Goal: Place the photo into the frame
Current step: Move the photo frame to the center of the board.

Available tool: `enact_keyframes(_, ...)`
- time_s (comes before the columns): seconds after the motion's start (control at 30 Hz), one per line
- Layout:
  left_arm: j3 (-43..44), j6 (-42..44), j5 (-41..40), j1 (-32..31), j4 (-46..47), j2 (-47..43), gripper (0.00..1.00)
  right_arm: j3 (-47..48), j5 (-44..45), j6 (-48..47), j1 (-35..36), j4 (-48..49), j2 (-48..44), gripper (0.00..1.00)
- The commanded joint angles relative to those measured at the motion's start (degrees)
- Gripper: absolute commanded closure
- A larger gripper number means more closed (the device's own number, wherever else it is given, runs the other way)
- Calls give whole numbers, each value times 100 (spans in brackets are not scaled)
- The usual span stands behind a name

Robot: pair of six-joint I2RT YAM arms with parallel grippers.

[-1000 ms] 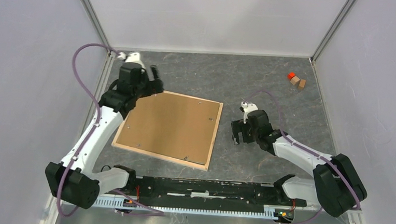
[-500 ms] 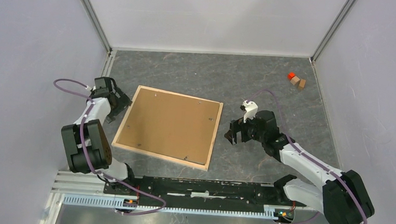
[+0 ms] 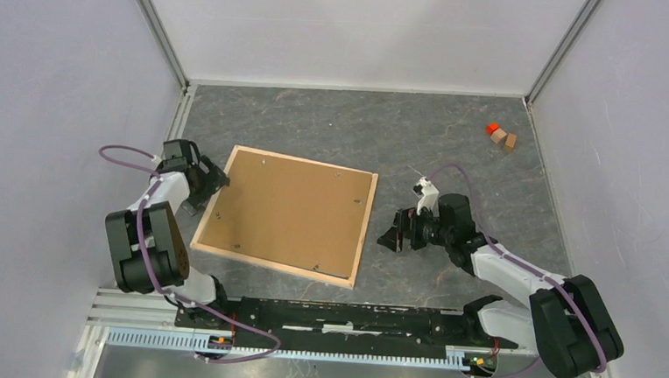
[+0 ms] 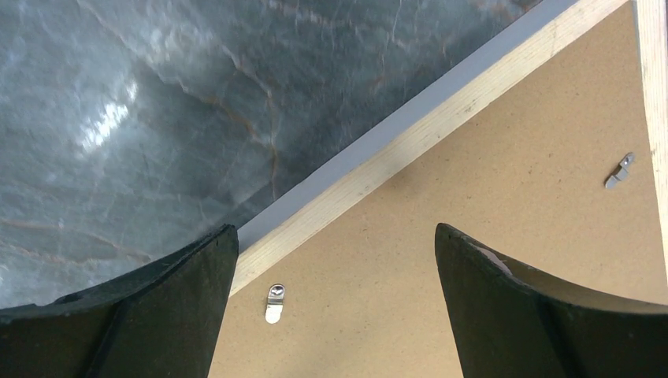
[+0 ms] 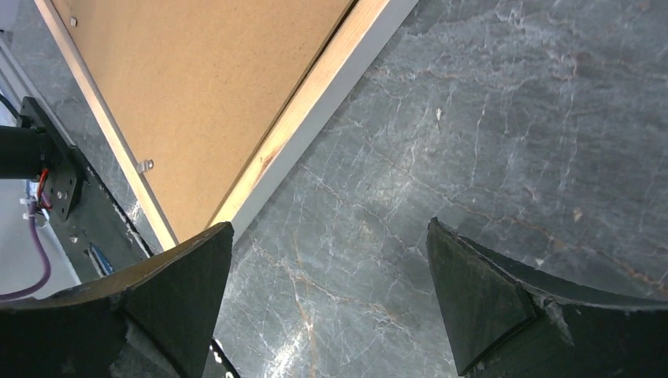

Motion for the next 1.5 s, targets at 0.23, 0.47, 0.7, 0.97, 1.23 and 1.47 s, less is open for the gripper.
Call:
enact_keyframes(0.23, -1159, -1034, 931, -1070, -150, -1429, 0, -343, 494, 541, -31, 107, -603, 2)
enact_keyframes(0.47, -1429, -799, 610, -1335, -125, -2179, 0, -31, 1454, 145, -42, -1175, -1206, 14)
enact_keyframes(0.7, -1654, -712, 1000, -1337, 31, -2120, 0, 78, 421, 534, 77, -760, -1040, 39)
enact_keyframes(0.97, -1595, -720, 1032, -1330, 31, -1889, 0, -157, 335, 714, 130, -431, -671, 48)
enact_keyframes(1.23, -1667, -826, 912, -1329, -80, -1799, 0, -459, 409, 923, 231, -101, -410, 48)
enact_keyframes(1.47, -2089, -1132, 1067, -1324, 68, -1946, 0, -784, 271, 1656, 769, 655, -454, 47)
